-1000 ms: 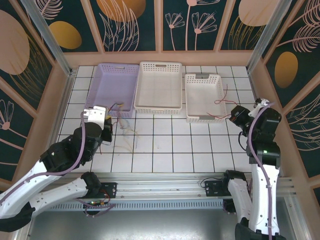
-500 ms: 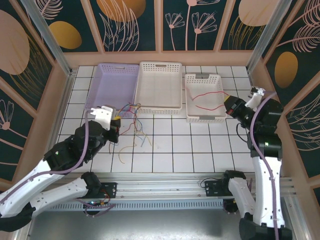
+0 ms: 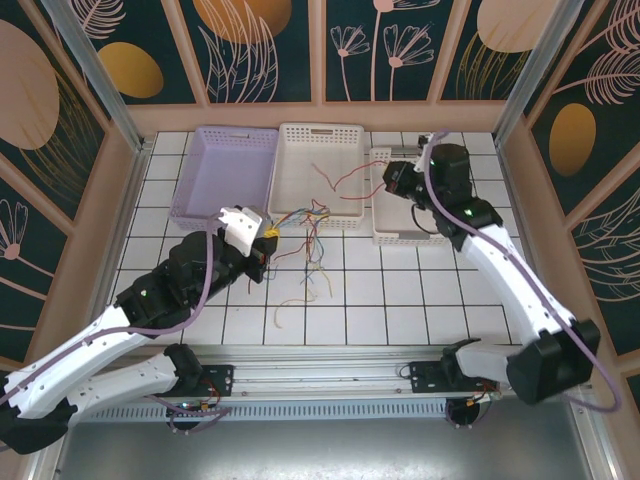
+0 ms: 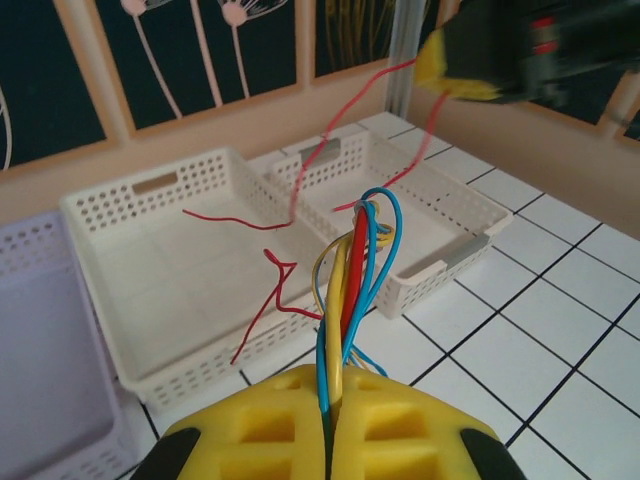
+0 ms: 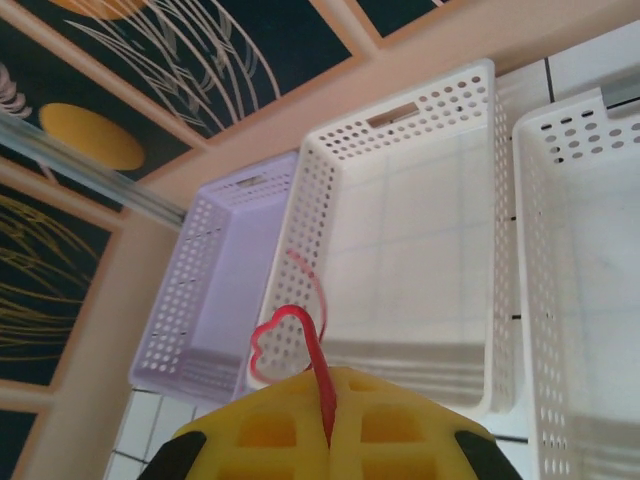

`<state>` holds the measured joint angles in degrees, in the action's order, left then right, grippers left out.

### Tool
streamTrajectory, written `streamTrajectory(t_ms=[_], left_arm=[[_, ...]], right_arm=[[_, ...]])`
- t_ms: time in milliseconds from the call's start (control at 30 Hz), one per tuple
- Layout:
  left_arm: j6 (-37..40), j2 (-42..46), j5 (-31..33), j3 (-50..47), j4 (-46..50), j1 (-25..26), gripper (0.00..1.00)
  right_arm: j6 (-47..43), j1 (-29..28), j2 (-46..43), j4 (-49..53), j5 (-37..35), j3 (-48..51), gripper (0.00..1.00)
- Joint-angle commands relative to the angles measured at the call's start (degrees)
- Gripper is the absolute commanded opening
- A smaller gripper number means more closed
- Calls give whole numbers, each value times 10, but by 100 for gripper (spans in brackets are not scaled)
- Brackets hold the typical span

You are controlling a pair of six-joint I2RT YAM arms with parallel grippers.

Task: Untangle the cables
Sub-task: Place the cable in the container.

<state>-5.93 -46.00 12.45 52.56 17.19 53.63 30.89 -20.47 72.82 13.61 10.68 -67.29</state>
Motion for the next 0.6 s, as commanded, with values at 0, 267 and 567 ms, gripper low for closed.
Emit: streamTrajectory(t_ms=[0,267,567], left_arm=[[54,3,-11,-22,-61,-1,0],[86,-11,31,-56,-128,-2,0],[95,-26,34,-64,-156,-4,0]], right_arm=[[-20,-4,71,-49,-18,-59,0],[-23,-10,268,-43,4,-151,0],[-63,-38,359,-1,15,-244,1]])
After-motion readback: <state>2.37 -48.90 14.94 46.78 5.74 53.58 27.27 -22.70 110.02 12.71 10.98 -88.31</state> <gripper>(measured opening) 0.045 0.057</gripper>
